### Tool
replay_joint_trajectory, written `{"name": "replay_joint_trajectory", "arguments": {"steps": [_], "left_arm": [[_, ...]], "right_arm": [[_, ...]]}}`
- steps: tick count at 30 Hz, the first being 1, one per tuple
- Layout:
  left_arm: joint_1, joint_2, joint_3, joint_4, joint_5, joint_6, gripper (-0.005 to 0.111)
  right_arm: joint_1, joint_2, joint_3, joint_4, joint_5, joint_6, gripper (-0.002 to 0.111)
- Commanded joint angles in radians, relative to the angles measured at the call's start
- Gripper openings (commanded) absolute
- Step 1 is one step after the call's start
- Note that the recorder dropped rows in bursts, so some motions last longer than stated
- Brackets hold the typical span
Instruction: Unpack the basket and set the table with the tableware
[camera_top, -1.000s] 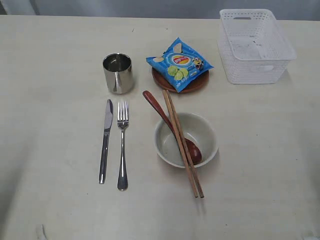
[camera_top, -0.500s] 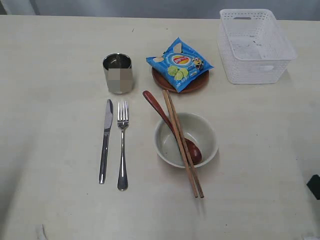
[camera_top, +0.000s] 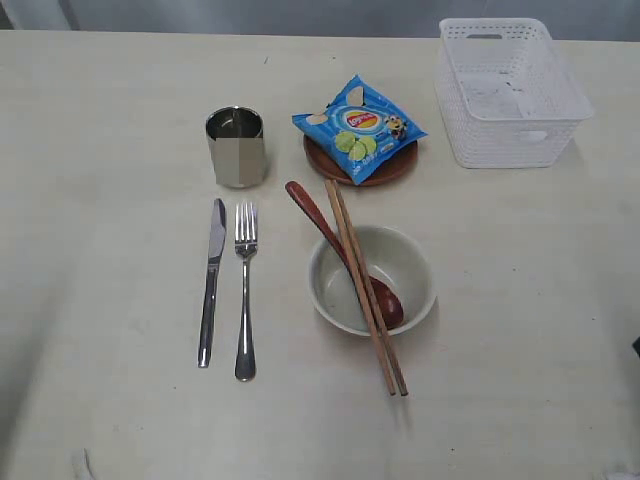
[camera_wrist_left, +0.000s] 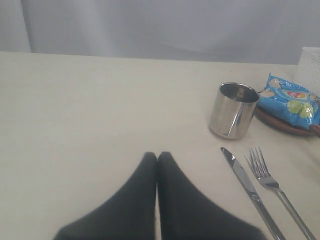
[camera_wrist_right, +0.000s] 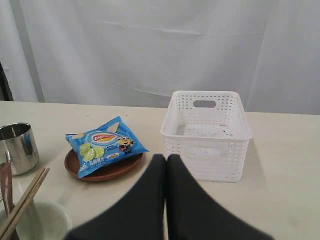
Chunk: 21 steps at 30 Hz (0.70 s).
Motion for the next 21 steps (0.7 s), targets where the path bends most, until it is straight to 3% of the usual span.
{"name": "replay_joint_trajectory", "arguments": {"steps": [1,5,12,21], "left_arm": [[0.001,-0.005,0.004,0.003,0.004,0.004,0.0],[0.001,-0.005,0.004,0.003,0.004,0.004,0.0],[0.001,-0.005,0.004,0.003,0.004,0.004,0.0],[0.001,-0.005,0.004,0.003,0.004,0.004,0.0]], "right_arm": [[-0.007,-0.006,0.003,-0.176,-0.006,0.164,0.0],[-0.007,-0.006,0.003,-0.324,0.02,0.317,0.0],[-0.007,-0.006,0.003,-0.316,0.162,0.292,0.0],[-0.007,-0.006,0.003,-0.276,0.184,0.288,0.0]]}}
